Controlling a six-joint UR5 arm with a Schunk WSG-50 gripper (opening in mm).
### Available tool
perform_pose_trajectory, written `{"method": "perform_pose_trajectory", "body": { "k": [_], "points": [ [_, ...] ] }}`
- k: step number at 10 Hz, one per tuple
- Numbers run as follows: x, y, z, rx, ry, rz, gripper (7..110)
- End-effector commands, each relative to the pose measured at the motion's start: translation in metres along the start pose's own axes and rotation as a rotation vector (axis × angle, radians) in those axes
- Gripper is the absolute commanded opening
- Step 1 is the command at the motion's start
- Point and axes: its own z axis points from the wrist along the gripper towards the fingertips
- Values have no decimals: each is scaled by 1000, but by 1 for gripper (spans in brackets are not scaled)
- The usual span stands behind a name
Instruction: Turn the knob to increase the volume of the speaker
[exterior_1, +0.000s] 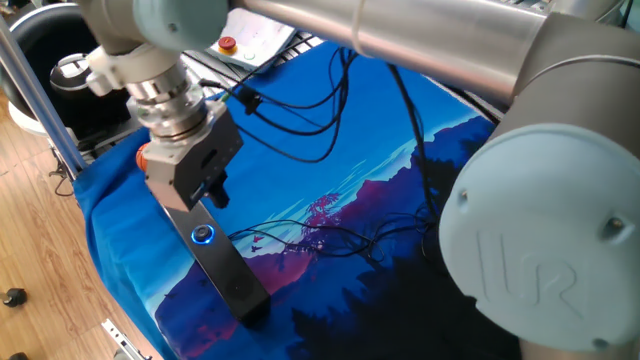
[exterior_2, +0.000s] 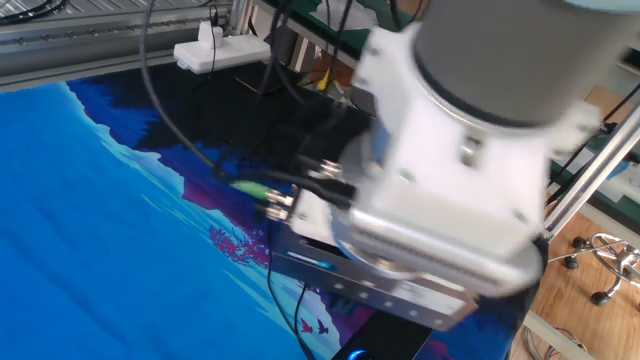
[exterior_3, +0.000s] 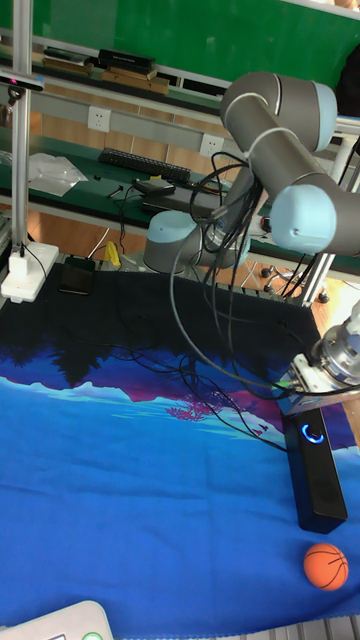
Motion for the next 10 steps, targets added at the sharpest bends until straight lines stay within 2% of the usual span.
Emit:
{"method": "perform_pose_trajectory", "body": {
  "k": [1, 3, 4, 5, 8, 10],
  "points": [
    [-1, -21, -6, -18, -29, -8, 7],
    [-1, -33, -12, -24, -42, 4, 7],
    [-3, -30, -14, -50, -53, 23, 7],
    [-5, -33, -16, -51, -68, 37, 7],
    [-10, -50, -21, -18, -107, 73, 7],
    [-11, -54, -21, -13, -109, 105, 7]
  ]
}}
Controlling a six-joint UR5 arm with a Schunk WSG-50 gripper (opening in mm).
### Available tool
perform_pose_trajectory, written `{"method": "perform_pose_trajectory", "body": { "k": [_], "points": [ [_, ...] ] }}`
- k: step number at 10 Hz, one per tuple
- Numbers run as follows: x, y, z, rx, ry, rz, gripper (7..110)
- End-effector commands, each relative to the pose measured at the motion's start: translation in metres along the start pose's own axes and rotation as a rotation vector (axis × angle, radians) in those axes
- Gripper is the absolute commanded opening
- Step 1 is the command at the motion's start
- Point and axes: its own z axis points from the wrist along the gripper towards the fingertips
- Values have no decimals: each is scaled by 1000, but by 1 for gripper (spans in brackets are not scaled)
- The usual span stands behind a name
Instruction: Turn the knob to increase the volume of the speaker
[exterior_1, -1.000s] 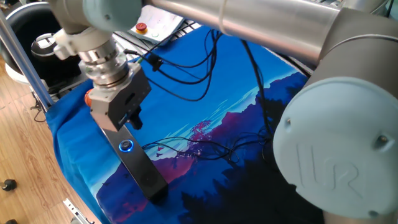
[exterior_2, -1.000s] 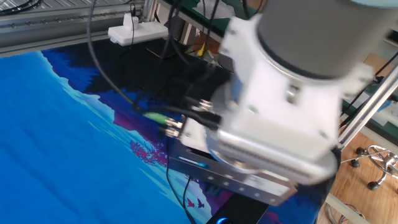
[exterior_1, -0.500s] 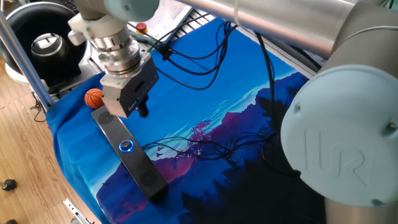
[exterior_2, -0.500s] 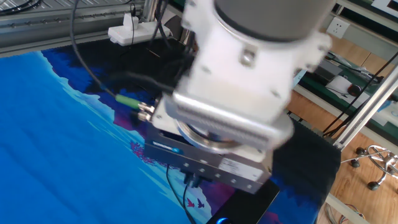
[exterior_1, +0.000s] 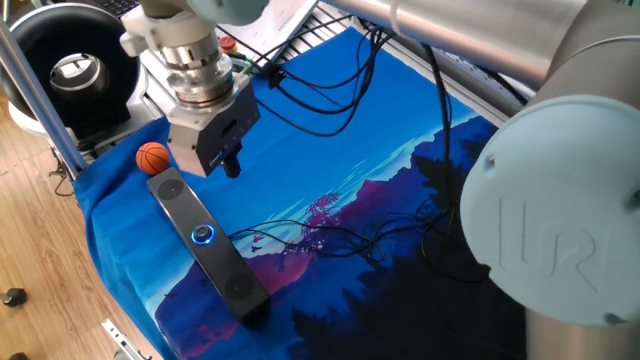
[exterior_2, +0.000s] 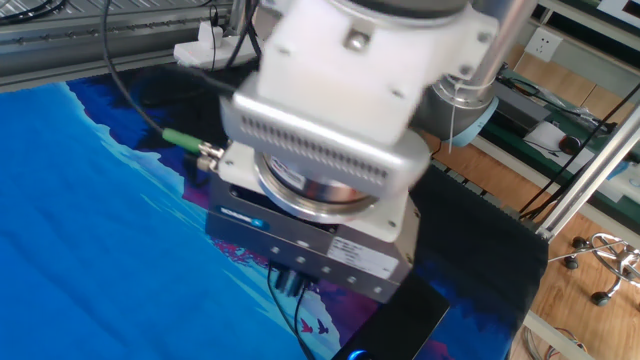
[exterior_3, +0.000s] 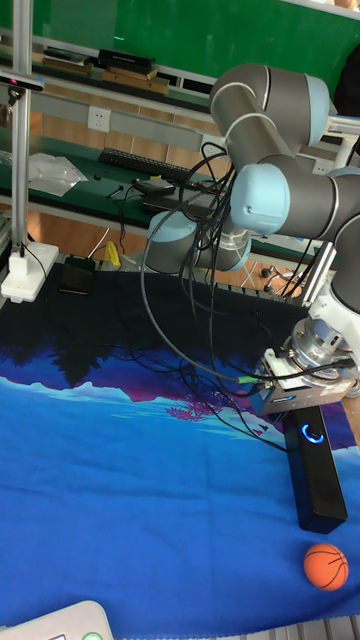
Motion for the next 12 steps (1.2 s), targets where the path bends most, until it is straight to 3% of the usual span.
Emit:
{"method": "perform_pose_trajectory", "body": {
  "k": [1, 8, 10, 12],
  "points": [
    [-3, -9, -3, 4, -19, 36, 7],
    [-5, -16, -3, 11, -25, 51, 7],
    [-11, -10, -2, -26, -42, 84, 7],
    [-29, -13, 1, -34, -84, 130, 7]
  ]
}}
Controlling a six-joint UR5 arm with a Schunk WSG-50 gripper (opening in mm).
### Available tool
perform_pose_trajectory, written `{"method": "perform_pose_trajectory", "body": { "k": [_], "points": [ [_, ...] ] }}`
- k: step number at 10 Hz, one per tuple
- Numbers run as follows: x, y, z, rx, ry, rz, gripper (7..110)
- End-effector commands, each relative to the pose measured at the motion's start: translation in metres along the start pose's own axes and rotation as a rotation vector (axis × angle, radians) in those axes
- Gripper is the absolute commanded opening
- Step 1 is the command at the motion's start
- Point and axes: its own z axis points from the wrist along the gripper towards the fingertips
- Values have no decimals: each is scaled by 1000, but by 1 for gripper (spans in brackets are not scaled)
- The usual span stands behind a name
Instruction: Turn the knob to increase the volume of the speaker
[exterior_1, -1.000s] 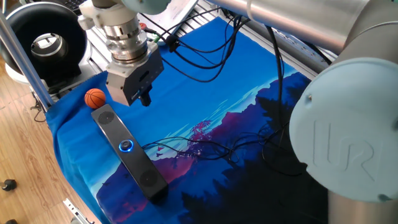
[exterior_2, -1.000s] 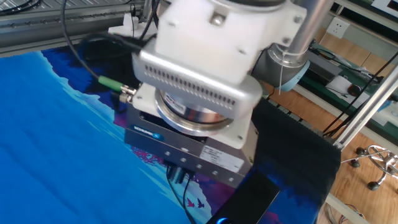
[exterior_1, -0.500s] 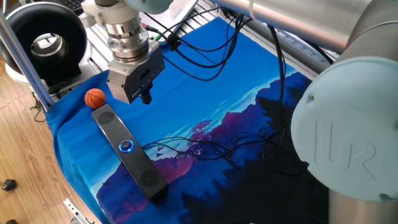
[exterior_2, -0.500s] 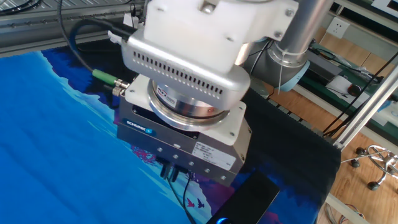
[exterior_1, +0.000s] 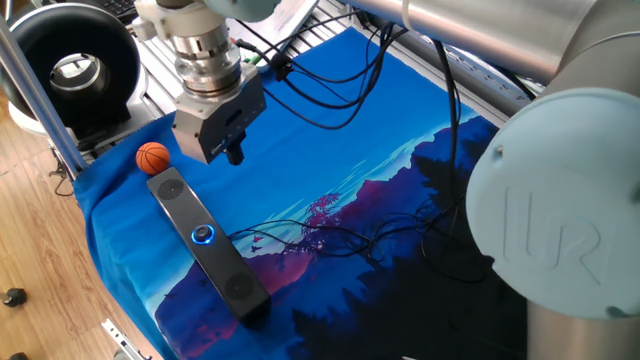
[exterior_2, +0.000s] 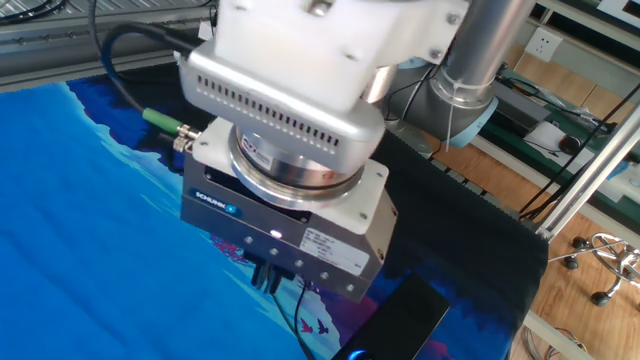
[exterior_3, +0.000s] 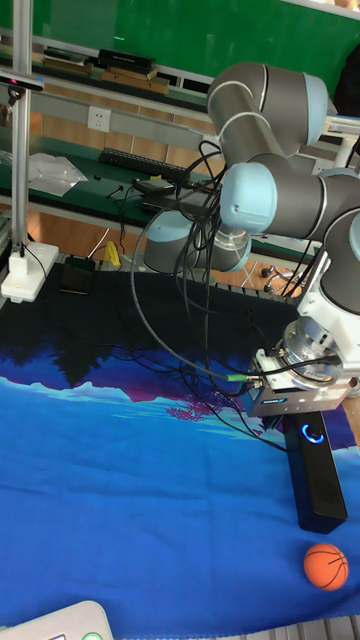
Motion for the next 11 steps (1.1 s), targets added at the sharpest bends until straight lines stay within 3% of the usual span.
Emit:
{"method": "perform_pose_trajectory", "body": {
  "k": [1, 3, 4, 6, 7, 9, 11],
  "points": [
    [-31, -2, 4, -43, -68, 67, 7],
    [-62, -27, 1, -28, -150, 134, 7],
    [-66, -34, 2, -23, -160, 155, 7],
    [-66, -53, 4, 31, -176, 188, 7],
    [-70, -62, 4, 40, -219, 190, 7],
    [-56, -77, 8, 46, -235, 188, 7],
    [-55, -72, 20, -9, -237, 182, 7]
  ]
}}
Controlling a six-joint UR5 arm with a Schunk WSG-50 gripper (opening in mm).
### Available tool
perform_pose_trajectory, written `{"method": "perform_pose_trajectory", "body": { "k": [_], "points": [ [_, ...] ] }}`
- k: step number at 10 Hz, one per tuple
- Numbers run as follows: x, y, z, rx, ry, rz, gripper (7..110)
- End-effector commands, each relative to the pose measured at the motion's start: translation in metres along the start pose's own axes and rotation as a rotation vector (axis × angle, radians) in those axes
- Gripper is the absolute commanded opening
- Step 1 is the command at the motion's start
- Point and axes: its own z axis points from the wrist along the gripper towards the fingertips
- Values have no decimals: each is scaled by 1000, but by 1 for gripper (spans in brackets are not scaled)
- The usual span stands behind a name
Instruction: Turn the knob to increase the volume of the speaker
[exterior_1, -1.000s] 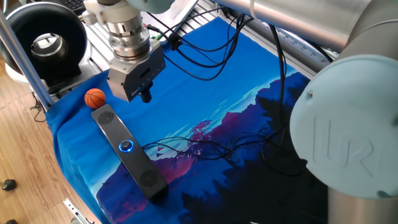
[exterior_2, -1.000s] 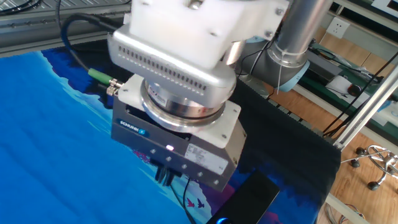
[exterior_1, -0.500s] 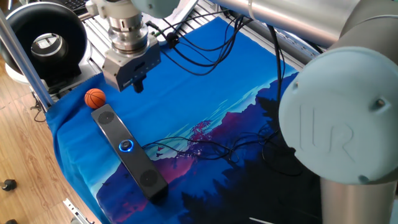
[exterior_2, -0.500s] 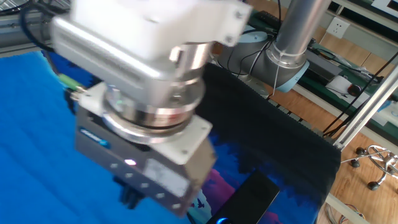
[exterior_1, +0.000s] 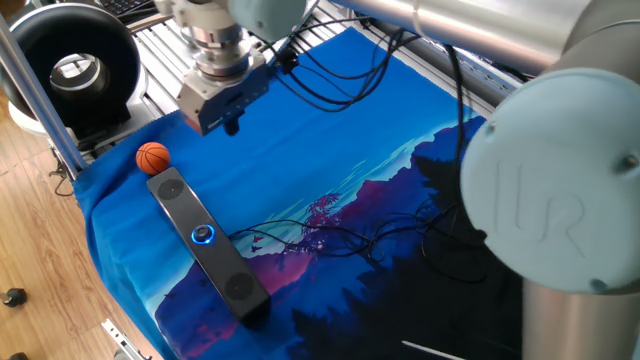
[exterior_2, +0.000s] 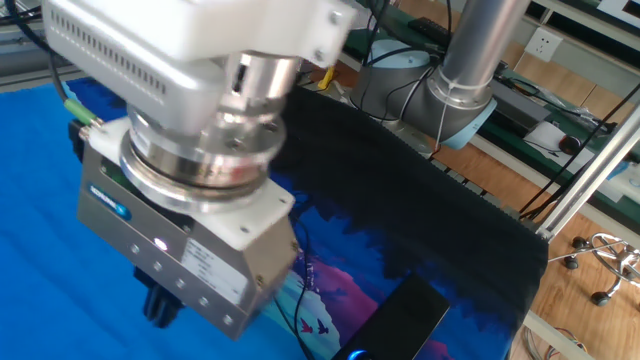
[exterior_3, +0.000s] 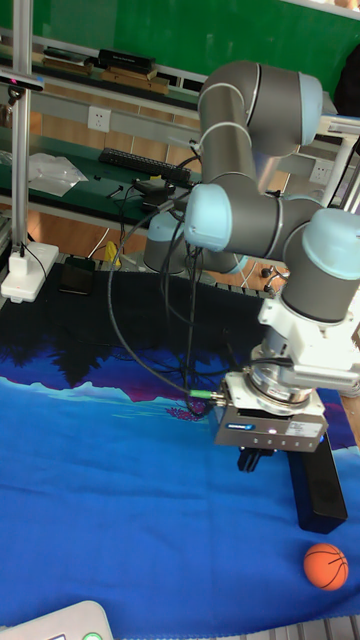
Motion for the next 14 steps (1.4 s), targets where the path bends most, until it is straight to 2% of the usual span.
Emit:
{"method": "perform_pose_trajectory", "body": {
  "k": [1, 5, 8, 14],
  "points": [
    [-1, -2, 11, -42, -17, 21, 7],
    [-3, 2, 13, -46, -20, 15, 7],
    [-8, 10, 15, -67, -21, 34, 7],
    [-5, 10, 14, -68, -13, 35, 7]
  ]
}}
